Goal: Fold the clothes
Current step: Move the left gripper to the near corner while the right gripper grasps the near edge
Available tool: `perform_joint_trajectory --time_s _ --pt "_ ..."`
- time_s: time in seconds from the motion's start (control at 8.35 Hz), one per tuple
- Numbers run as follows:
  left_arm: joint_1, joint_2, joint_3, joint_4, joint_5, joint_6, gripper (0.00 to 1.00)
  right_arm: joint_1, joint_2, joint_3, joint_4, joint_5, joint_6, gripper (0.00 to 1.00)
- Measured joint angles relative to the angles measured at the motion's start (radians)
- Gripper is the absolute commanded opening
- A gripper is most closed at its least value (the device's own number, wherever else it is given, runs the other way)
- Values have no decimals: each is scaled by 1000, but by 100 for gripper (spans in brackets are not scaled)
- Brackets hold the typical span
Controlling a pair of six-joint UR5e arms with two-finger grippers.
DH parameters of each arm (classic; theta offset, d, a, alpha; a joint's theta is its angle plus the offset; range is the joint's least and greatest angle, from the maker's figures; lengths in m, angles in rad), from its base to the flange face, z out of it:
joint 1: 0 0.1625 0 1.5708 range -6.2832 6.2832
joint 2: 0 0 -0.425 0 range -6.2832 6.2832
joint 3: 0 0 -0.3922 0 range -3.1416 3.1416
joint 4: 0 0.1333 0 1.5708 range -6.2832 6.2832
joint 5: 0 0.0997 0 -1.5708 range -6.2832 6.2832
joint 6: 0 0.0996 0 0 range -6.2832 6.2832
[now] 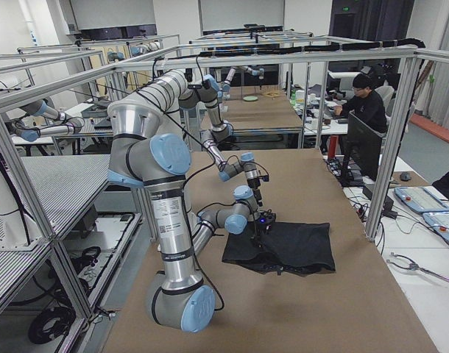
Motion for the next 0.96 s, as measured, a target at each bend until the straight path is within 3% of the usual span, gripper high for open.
perform_joint_trajectory --time_s 0.24,0.6,0.72,0.96 --pt "214 56 -78 -1 220 -158 100 1 1 8 5 -5 23 93" --pt "331 57 -76 -2 345 -236 99 1 13 17 7 -23 52 93" --pt "336 52 -63 -3 362 -246 93 1 13 18 7 -26 54 93" --pt "339 29 -48 -4 376 -257 63 1 14 19 7 -28 56 93"
